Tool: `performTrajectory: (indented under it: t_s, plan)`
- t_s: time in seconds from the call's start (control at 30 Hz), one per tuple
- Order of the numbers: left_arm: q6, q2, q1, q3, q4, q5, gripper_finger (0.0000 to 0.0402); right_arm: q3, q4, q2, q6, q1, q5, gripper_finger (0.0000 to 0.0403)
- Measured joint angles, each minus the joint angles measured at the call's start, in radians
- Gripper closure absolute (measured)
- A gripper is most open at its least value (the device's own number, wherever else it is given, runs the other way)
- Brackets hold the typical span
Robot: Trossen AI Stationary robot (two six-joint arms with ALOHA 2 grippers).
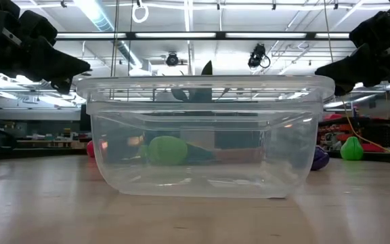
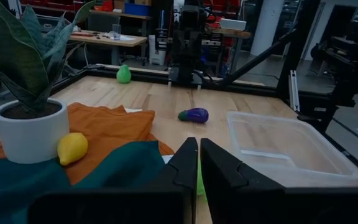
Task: Pick and placing Produce into tupperware
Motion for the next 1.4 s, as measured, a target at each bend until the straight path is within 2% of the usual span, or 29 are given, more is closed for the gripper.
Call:
performTrajectory:
  t_s: [0.3, 0.67, 0.87, 1.1, 1.27, 1.4]
  plan:
    - [-0.011, 0.000, 0.000, 0.000, -0.006, 0.000, 0.0368, 0.000, 0.000, 0.000, -0.001, 0.000, 0.000, 0.0403]
    - [-0.008, 0.000, 0.000, 0.000, -0.009, -0.016, 0.0389, 0.000, 0.000, 0.000, -0.002, 0.000, 0.000, 0.0403]
    - [0.062, 0.000, 0.000, 0.000, -0.008, -0.021, 0.0385, 0.000, 0.000, 0.000, -0.001, 0.000, 0.000, 0.0403]
    - [0.103, 0.000, 0.000, 0.000, -0.003, -0.028, 0.0386, 0.000, -0.011, 0.000, 0.098, 0.000, 0.003, 0.0403]
    - [0.110, 0.000, 0.000, 0.000, 0.002, -0.060, 0.0393, 0.000, 0.026, 0.000, 0.136, 0.000, 0.085, 0.0403]
    - [0.214, 0.000, 0.000, 0.000, 0.006, -0.074, 0.0388, 0.000, 0.064, 0.000, 0.111, 0.000, 0.202, 0.0403]
